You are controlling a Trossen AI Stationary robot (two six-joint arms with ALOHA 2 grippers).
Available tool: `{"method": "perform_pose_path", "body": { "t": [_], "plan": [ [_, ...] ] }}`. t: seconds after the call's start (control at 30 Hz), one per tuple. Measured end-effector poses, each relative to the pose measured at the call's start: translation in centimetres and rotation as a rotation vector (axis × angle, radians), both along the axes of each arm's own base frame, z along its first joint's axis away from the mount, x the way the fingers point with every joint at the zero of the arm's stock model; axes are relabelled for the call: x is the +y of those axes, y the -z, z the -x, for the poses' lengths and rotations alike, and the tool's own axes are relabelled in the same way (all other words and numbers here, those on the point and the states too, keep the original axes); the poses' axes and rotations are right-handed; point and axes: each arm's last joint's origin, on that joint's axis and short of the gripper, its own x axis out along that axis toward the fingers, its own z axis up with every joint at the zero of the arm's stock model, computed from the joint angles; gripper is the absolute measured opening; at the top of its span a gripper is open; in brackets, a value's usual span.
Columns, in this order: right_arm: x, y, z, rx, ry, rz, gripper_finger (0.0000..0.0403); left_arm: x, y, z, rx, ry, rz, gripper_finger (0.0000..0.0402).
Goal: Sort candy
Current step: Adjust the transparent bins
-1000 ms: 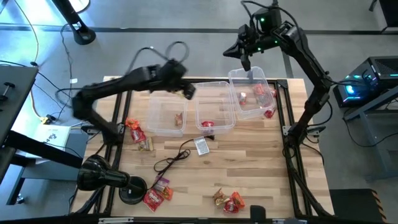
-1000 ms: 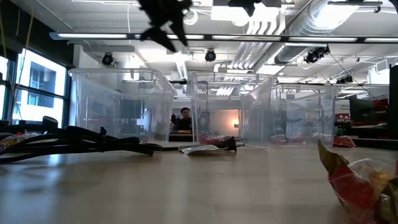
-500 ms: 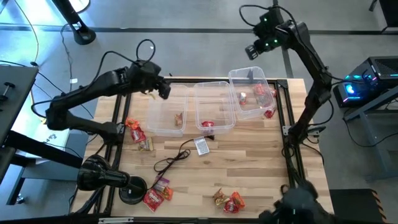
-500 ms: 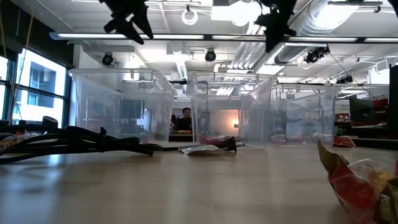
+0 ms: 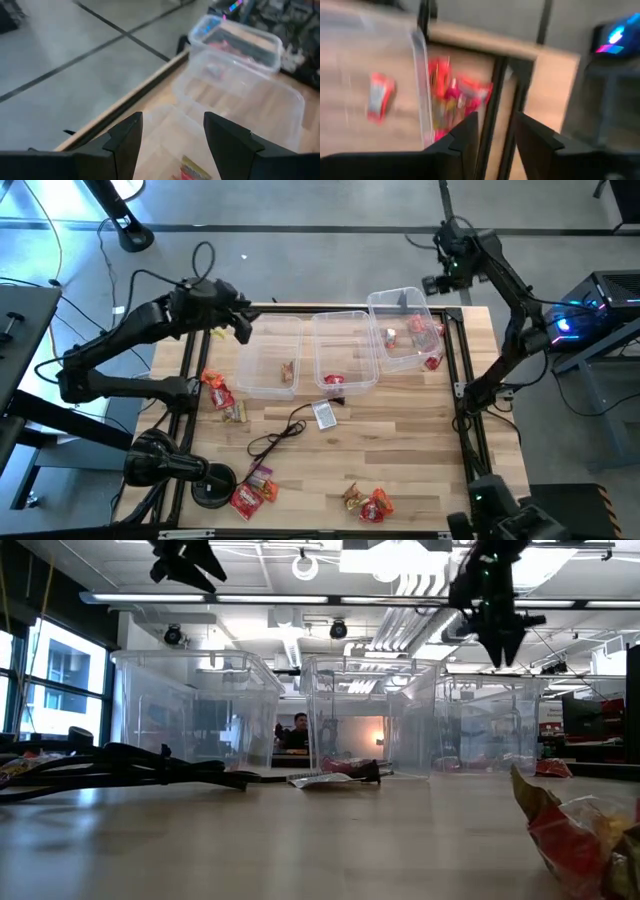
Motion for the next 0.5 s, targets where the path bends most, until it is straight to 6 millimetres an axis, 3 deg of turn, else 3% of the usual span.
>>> {"method": "perform_pose_path", "body": {
  "t": [0.07,0.17,0.5],
  "plan": [
    [0.5,0.9,-0.2,0.066,-0.081,-0.019,0.0077,0.3,0.1,0.4,-0.039,-0.035,0.009,0.0204],
    [1.7,0.7,-1.0,0.084,-0.18,-0.021,0.0014,0.5,0.5,0.5,-0.068,-0.07,0.032,0.0204],
    [1.9,1.5,-1.3,0.089,-0.378,-0.156,0.0001,1.2,0.8,-0.7,-0.192,-0.057,-0.052,0.0204]
  ]
}}
